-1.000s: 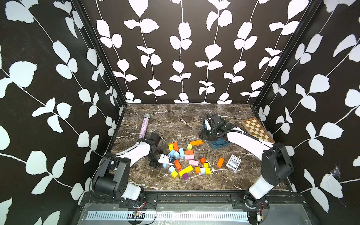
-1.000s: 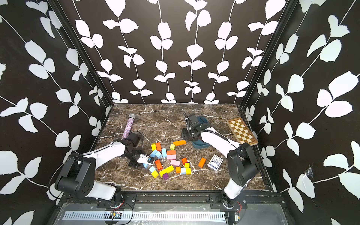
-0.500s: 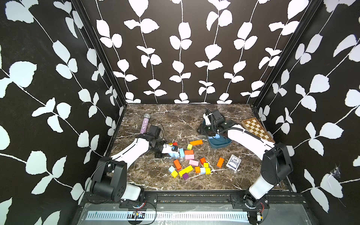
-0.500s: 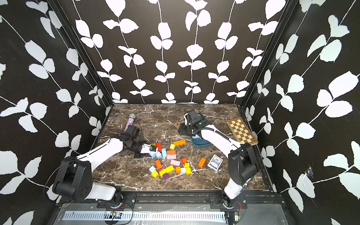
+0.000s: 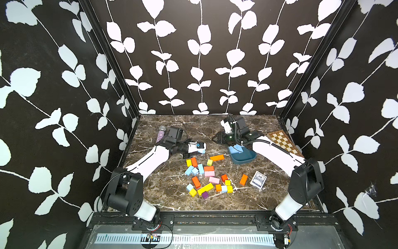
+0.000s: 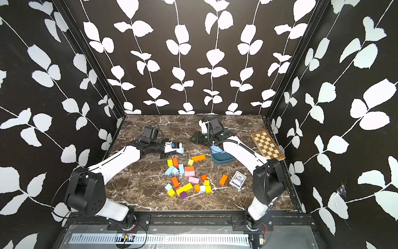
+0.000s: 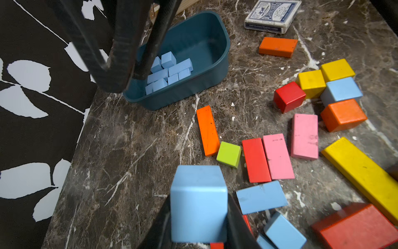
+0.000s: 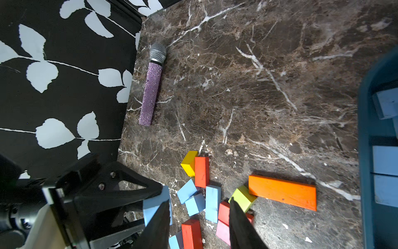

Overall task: Pick out the blue building blocks
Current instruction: Pick up the building block from the center of the board.

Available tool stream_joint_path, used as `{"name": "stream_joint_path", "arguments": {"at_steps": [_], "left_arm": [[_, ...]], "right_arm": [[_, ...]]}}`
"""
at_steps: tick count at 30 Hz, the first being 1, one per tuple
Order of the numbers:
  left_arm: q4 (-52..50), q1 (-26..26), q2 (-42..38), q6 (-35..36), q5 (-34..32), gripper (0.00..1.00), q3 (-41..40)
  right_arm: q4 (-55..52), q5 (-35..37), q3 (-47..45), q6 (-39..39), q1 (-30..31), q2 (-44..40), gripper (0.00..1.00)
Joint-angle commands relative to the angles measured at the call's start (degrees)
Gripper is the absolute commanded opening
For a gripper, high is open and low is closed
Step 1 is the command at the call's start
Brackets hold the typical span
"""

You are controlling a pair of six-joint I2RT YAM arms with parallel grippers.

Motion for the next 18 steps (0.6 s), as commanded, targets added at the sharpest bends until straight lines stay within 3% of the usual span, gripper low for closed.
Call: {"name": "stream_joint_path", "arguments": {"at_steps": [1, 18], "left_arm": [[3.34, -0.50, -0.11, -3.07, 2.11, 0.23, 1.66], [11.52, -2.02, 1.65, -9.68, 2.21, 0.24, 2.08]], "right_arm": [[2.53, -1.13, 0.55, -0.62, -0.52, -1.15, 0.44], [7.97, -11.81, 0.88, 0.85, -1.55, 0.53, 0.47]]}}
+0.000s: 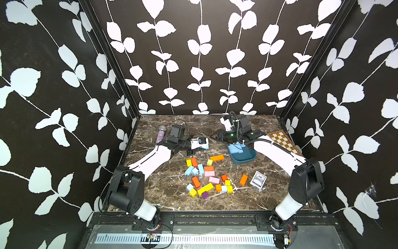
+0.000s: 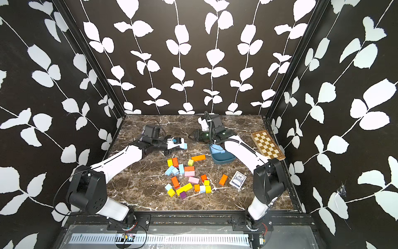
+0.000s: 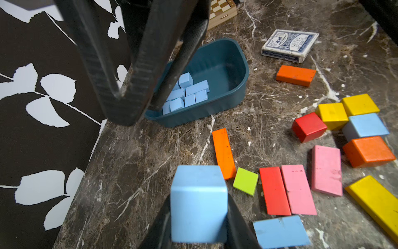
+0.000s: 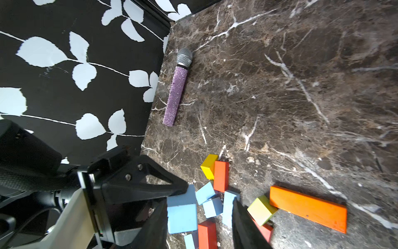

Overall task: Pick out the blue building blocks
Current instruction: Pick up the building block from the center of the board.

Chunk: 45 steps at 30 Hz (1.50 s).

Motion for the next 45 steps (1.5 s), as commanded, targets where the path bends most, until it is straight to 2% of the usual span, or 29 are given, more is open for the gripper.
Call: {"name": "stream_joint_path", "arguments": {"at_steps": [1, 21, 27, 31, 33, 36, 38, 40, 45], "left_arm": [[2.73, -0.57, 0.73, -1.88, 1.26, 0.23, 1.65], [11.71, -1.11, 2.69, -8.20, 2.76, 0.24, 2.81], [13.50, -1.19, 2.69, -9.37, 2.89, 0.25, 2.72], [14.37, -1.47, 2.60, -9.45, 2.46, 0.27, 2.55], [14.34, -1.56, 2.56, -9.01, 2.31, 0.33, 2.46], [13.65, -1.55, 2.63, -8.53, 1.87, 0.57, 2.63], [12.90, -1.58, 2.70, -8.01, 1.40, 0.69, 2.81], [11.48, -1.61, 2.86, -7.31, 0.82, 0.74, 3.03], [7.52, -1.59, 2.96, -4.44, 0.34, 0.75, 2.90]], "right_arm": [[2.70, -3.90, 1.13, 0.90, -0.13, 0.88, 0.47], [0.29, -8.77, 3.56, 1.66, -0.09, 5.32, 0.45], [0.57, -10.02, 4.06, 1.98, -0.14, 6.03, 0.35], [0.61, -10.75, 4.40, 1.92, -0.13, 6.30, 0.16], [0.17, -10.22, 4.63, 1.45, -0.12, 6.08, 0.13], [-4.37, -7.34, 5.11, -1.21, -0.98, 5.53, 0.13], [-9.25, -4.15, 5.29, -3.75, -2.78, 4.87, 0.14], [-14.54, -0.14, 5.30, -6.76, -5.51, 3.95, 0.14], [-28.30, 12.60, 7.86, -17.65, -12.19, 3.49, 0.14]]}}
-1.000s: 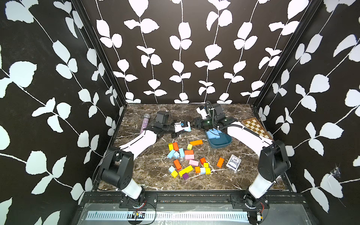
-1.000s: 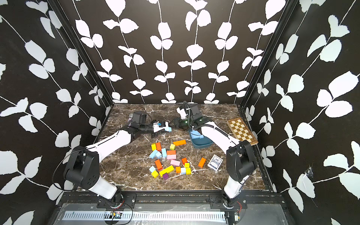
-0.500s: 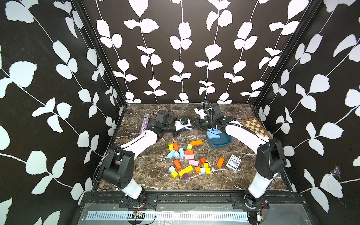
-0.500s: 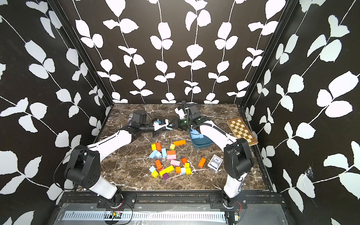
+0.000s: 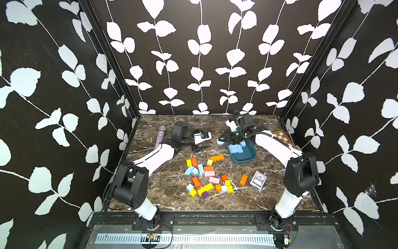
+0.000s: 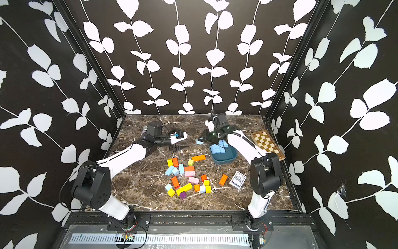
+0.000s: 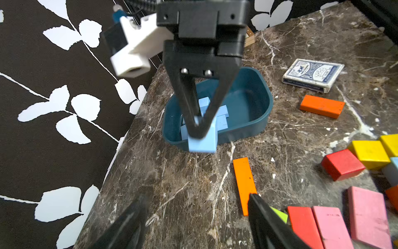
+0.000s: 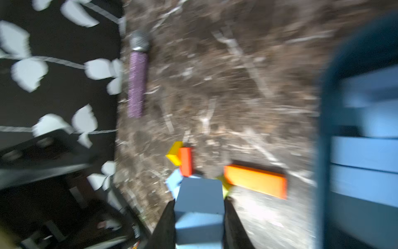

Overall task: Pick out the blue building blocks
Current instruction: Pick up the building block from the center of the board, then place the building block in the storage box.

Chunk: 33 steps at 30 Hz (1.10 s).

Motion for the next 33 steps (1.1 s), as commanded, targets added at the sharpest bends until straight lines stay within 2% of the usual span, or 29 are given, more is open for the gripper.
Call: {"name": "stream_joint_path", "arguments": {"at_steps": [1, 5, 8, 14, 29, 33], "left_arm": [[-3.57, -0.17, -0.15, 2.53, -0.42, 0.75, 1.08], [-5.70, -0.17, 0.03, 3.75, -0.82, 0.75, 0.78], [-6.30, -0.21, 0.19, 3.95, -1.20, 0.75, 0.65], [-7.07, -0.30, 0.29, 4.54, -2.36, 0.75, 0.60], [-11.87, -0.24, 0.14, 7.36, -2.80, 0.75, 0.78], [-13.06, -0.29, 0.03, 7.90, -3.09, 0.75, 0.64]], "right_arm": [[-14.40, 13.51, 4.37, -10.20, -3.37, -1.15, 0.14], [-25.39, 26.25, 10.54, -17.66, -4.42, 3.43, 0.13], [-29.55, 30.70, 13.73, -19.62, -4.60, 7.38, 0.13], [-30.65, 31.48, 15.39, -20.64, -4.60, 12.65, 0.16], [-25.52, 32.37, 14.54, -22.03, -5.37, 18.46, 0.20], [-24.61, 32.16, 13.86, -22.05, -5.81, 18.91, 0.25]]}}
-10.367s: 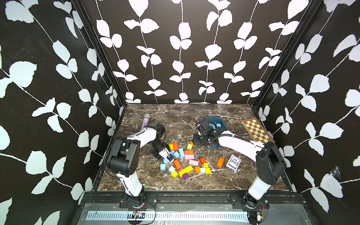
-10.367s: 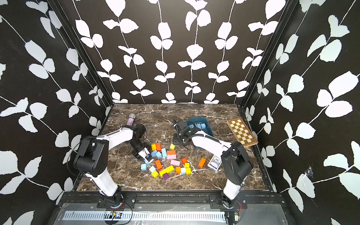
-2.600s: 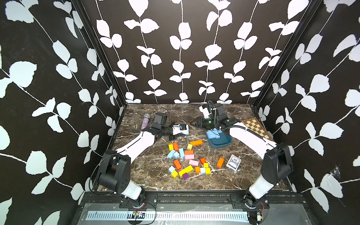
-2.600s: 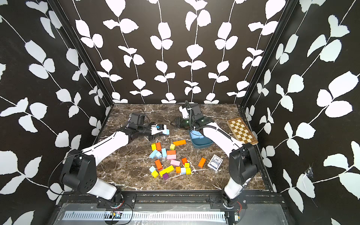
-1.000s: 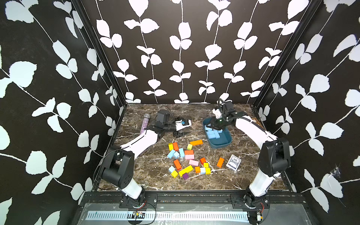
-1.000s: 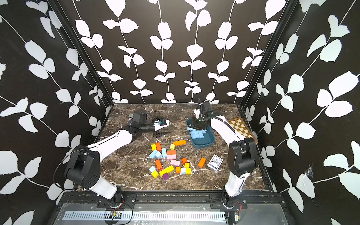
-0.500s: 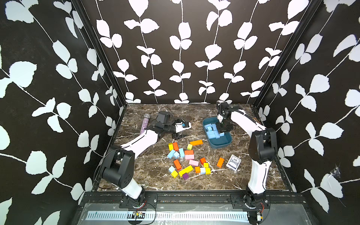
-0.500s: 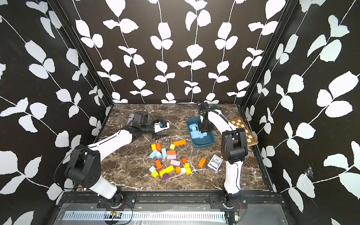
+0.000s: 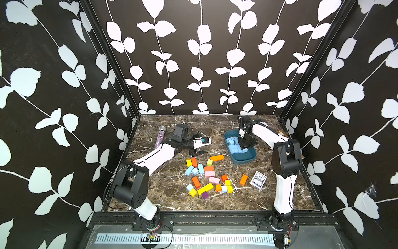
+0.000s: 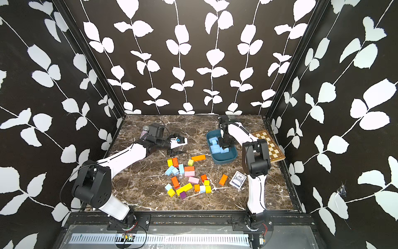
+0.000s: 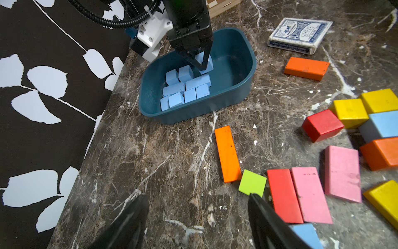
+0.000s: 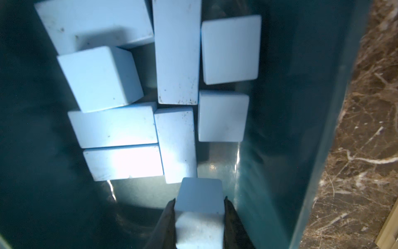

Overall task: Pick out the blue building blocks
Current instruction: Place the building block in the storage box, then pick up the building block from the center of the board.

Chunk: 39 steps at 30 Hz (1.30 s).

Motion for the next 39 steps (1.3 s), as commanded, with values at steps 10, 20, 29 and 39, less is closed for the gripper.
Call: {"name": "stream_joint_path", "arguments": {"at_steps": [10, 20, 29, 39], "left_arm": [[-5.56, -0.28, -0.28, 2.24, 0.24, 0.75, 1.21], [-10.87, -0.28, -0.10, 5.18, -1.34, 0.75, 1.99], [-25.96, 1.83, 0.49, 17.30, -2.07, 0.75, 2.38], [-55.00, 5.32, 5.75, 52.57, -10.09, 0.74, 7.33]], "right_arm": [[1.23, 2.19, 0.02, -1.59, -0.84, -0.41, 0.43], [4.64, -5.24, -4.79, 4.69, 1.93, -12.15, 0.42], [16.36, -9.84, -15.47, 20.43, 13.19, -19.46, 0.40], [32.20, -10.60, -24.06, 31.87, 17.41, -22.69, 0.39]]}}
